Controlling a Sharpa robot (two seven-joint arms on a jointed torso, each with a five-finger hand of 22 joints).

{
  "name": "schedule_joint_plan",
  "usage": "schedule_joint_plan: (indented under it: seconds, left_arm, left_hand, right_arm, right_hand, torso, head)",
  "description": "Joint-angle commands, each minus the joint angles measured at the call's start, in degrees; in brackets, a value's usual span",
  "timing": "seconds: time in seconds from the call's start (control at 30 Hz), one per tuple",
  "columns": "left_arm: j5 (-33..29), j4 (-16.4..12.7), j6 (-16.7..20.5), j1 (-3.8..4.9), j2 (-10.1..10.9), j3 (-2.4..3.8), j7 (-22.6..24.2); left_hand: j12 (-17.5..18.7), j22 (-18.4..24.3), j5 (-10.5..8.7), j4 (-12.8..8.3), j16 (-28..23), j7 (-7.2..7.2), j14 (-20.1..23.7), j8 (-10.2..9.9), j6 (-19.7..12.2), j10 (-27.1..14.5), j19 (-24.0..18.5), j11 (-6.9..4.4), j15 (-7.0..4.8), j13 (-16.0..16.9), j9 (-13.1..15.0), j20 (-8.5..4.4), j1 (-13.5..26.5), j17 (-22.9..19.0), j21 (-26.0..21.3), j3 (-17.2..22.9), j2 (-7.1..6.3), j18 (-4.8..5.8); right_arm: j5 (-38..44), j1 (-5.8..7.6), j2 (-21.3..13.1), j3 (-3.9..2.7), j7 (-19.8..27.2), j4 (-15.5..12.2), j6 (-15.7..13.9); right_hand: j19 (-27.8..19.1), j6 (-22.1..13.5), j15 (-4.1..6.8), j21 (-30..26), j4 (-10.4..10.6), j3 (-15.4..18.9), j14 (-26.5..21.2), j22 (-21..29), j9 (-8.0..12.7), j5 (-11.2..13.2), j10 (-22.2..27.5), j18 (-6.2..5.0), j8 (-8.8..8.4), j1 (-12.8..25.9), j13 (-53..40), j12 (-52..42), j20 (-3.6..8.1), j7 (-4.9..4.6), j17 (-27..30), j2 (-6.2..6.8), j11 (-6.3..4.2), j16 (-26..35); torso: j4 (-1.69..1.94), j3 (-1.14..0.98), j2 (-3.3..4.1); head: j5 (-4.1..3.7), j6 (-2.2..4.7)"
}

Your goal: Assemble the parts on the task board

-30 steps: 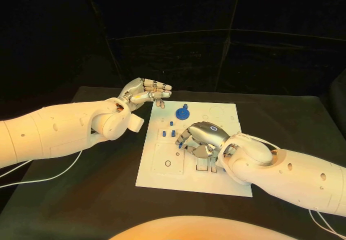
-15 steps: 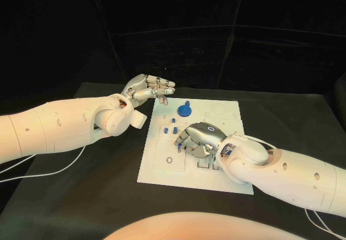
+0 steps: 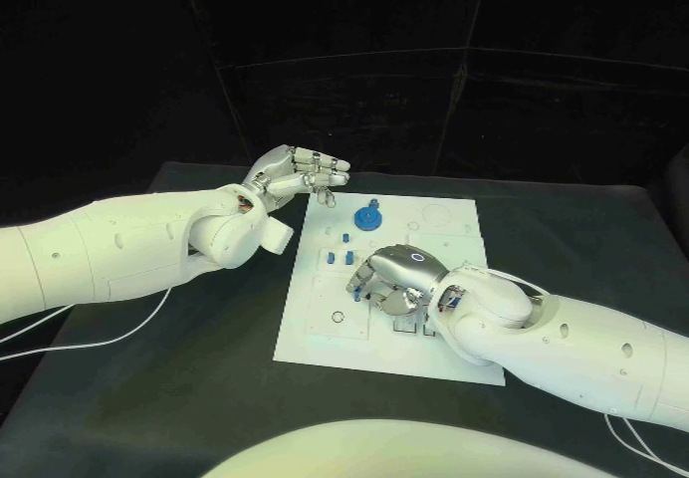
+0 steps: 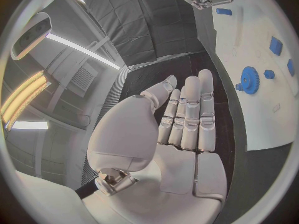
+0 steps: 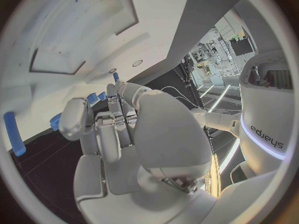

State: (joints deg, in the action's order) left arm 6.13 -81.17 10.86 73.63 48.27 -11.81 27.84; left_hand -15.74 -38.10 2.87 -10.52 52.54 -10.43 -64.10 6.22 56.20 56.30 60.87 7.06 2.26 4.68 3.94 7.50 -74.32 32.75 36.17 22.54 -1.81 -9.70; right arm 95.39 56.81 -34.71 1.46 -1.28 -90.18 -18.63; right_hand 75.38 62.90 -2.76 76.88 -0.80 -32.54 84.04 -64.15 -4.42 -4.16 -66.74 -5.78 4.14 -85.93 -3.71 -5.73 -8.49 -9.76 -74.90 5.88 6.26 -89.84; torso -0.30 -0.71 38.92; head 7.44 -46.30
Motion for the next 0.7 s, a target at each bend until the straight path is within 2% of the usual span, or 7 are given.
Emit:
schedule_joint_plan:
  seconds: [0.03, 0.7]
  left_arm:
    - [-0.2, 0.0, -0.7, 0.10, 0.0, 0.05, 0.2]
    - [-0.2, -0.2, -0.9, 0.10, 0.2, 0.05, 0.2]
  left_hand:
    - [-0.3, 0.1, -0.11, 0.0, -0.4, -0.31, 0.4, 0.0, -0.2, -0.3, -0.2, 0.13, -0.11, -0.1, -0.1, 0.16, -0.4, -0.1, -0.3, -0.2, -0.07, -0.76]
    - [-0.3, 0.1, -0.11, 0.0, -0.4, -0.33, 0.4, 0.0, -0.2, -0.4, -0.2, 0.14, -0.09, -0.1, -0.1, 0.18, -0.4, -0.1, -0.4, -0.3, -0.03, -0.75]
  right_arm:
    - [1.2, -0.02, 0.1, 0.01, -0.5, 0.2, 1.2]
    - [3.1, -0.19, 0.5, 0.04, -1.0, 0.3, 2.7]
  right_hand:
    - [0.0, -0.1, -0.30, 0.2, -0.1, -0.3, 6.0, -0.1, 0.1, -0.3, 0.1, 0.40, -0.25, 0.6, 0.0, 0.3, -0.25, -0.37, -15.1, 0.17, 0.38, -0.2]
    - [0.0, -0.1, -0.33, 0.2, -0.1, -0.3, 6.0, 0.0, 0.1, -0.3, 0.1, 0.39, -0.25, 0.7, 0.0, 0.4, -0.28, -0.39, -15.1, 0.16, 0.40, -0.2]
  torso:
    - [-0.02, 0.00, 0.01]
    - [-0.03, 0.00, 0.03]
  head:
    - [-0.01, -0.05]
    - [0.08, -0.56]
